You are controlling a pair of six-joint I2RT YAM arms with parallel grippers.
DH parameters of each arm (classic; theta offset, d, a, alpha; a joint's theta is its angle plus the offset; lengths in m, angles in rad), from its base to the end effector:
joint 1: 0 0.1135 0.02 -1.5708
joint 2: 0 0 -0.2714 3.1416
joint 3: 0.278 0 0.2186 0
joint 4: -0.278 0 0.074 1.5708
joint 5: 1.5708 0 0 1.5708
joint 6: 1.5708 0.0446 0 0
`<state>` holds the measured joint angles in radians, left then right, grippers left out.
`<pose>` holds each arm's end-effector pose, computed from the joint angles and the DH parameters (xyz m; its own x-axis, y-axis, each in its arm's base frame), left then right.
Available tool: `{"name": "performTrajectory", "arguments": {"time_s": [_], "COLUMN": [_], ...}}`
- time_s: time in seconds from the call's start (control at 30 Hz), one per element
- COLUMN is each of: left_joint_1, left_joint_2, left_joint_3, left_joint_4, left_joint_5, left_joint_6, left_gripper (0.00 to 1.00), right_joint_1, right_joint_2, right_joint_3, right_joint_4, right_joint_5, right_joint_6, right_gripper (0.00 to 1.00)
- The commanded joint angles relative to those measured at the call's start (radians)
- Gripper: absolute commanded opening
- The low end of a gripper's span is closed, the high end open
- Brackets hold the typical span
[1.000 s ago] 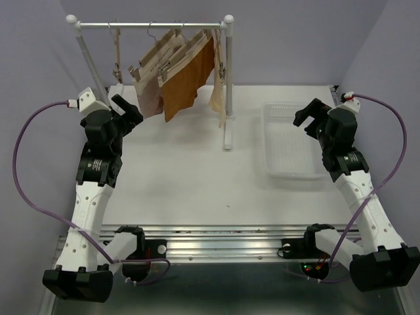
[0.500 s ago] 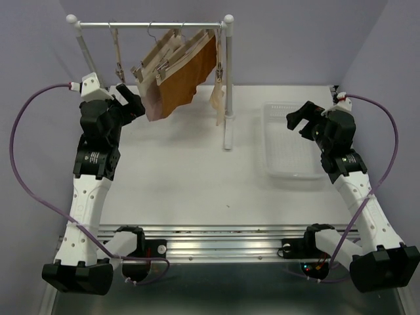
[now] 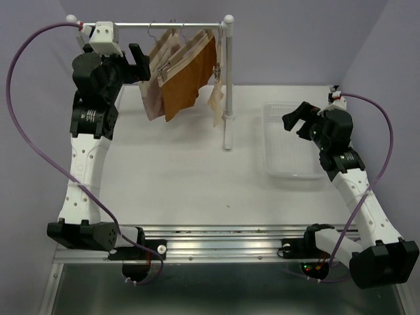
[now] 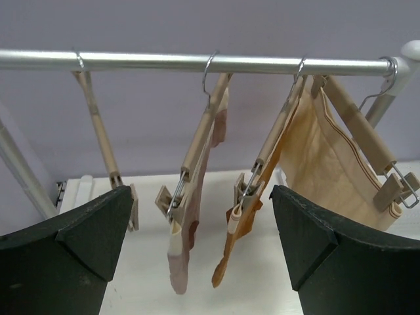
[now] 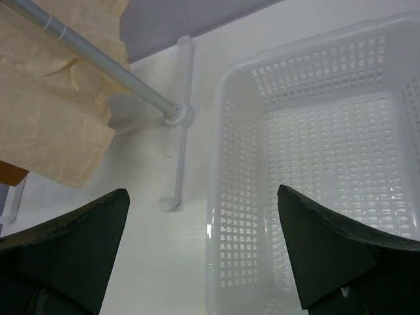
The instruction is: Remove the underwear clipped to the hanger
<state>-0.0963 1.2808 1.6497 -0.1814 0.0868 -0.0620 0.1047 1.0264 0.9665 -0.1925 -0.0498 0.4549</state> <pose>0.2317 -0.0263 0.5274 0.1740 -0.0788 -0.9816 0.1917 0.9804 -0.0447 0.2063 0.0239 0.3634 -0.2900 0.4108 -0.8644 -0.0277 0.8992 0.4366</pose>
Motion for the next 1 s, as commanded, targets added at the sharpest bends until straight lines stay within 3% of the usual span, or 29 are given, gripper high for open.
{"name": "performTrajectory", "arguments": {"time_s": [0.0,0.43,0.97], "left_joint_1": [0.007,0.024,0.026], "left_joint_2": [0.118,0.434,0.604], "left_joint_3": [0.161,0.538,0.653], "left_joint_4": [-0.045,-0.208,-0.208], "left_joint_5": [0.126,0.206,0.136], "left_joint_6": [0.102,0.085,0.102], "left_gripper": [0.99,0.99,0.99], "right_joint_1": [-0.002,-0.002,-0.002], "right_joint_2": [0.011,0.04,0.081], "right_joint_3": [0.014,0.02,0.031], "right_joint_4": [0.054,0.054,0.051], "right_joint_5": [-0.024,-0.05,-0.051], "right_joint_6": [-0.016,-0.021,-0.033], "right_gripper": [1.0,1.0,1.0]}}
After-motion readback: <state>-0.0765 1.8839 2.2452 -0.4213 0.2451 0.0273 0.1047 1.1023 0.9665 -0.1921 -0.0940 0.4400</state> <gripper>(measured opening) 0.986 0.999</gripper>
